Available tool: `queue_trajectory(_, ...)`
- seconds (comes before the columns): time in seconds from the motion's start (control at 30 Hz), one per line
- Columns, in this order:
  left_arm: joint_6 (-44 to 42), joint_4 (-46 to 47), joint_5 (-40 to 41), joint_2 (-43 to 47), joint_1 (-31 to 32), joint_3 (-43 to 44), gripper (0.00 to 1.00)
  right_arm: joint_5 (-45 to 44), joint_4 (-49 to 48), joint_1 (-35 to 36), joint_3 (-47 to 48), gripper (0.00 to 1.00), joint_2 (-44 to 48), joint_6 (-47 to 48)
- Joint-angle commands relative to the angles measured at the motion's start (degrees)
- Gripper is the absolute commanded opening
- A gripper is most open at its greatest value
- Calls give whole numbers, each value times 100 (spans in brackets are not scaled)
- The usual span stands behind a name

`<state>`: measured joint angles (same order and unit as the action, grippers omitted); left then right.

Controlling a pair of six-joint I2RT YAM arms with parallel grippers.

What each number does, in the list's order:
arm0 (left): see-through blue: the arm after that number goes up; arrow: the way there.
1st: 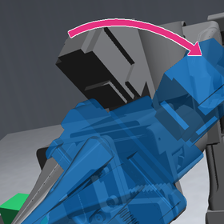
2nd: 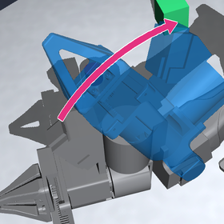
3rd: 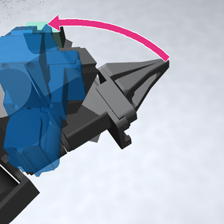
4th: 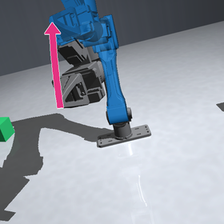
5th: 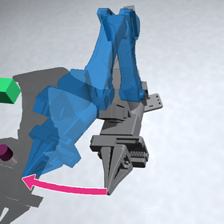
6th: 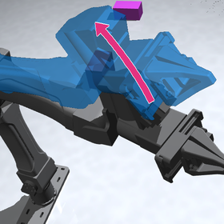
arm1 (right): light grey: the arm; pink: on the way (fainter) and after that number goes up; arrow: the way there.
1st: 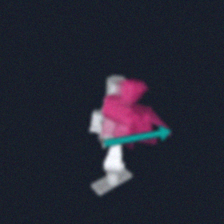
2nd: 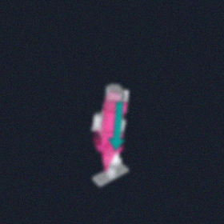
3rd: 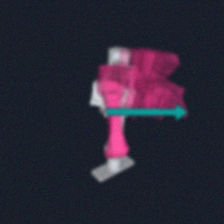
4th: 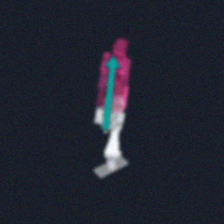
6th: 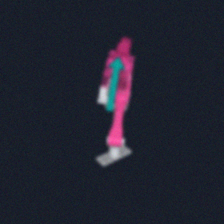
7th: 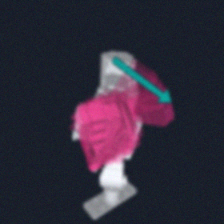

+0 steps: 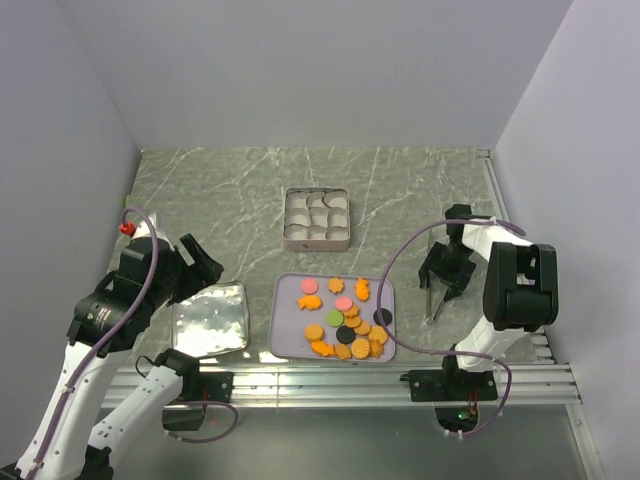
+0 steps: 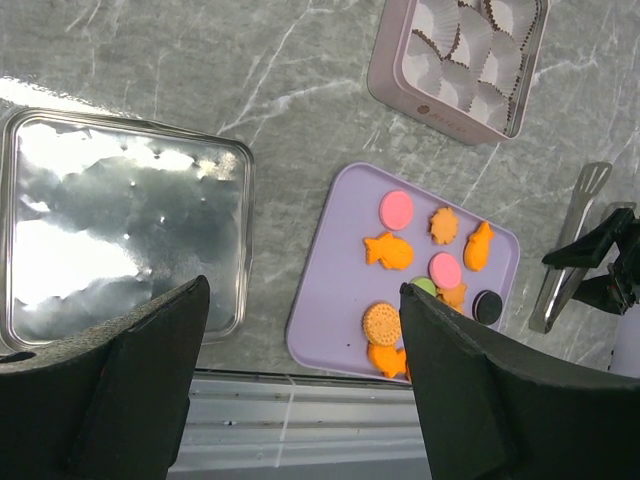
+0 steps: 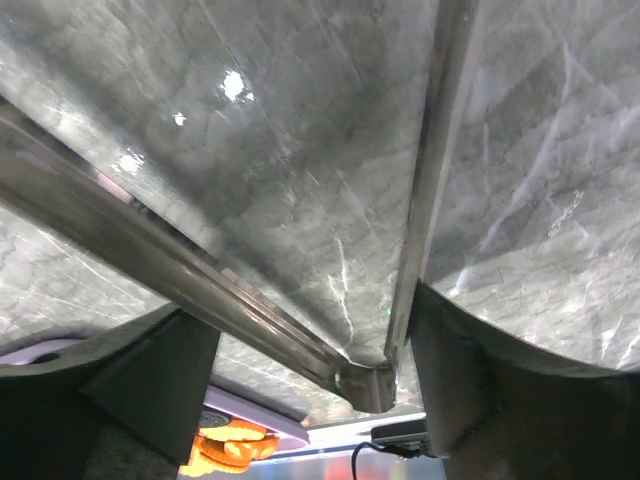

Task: Pack the cookies

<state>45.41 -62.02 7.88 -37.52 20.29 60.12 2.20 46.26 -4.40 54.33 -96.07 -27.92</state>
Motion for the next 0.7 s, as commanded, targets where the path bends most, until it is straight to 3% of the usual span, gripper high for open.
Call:
queue_trajectory(0.0,82,-29,-85,43,18,88,83,307,-1259,-43,-106,73,-219,-38)
queue_trajectory(0.27,109,32,-102,175,18,-35,83,563,-1515,18,-353,59,404,50)
queue_trajectory(0.67,-23,471,-375,52,18,-228,83,149,-126,1266,948,54,1555,-230)
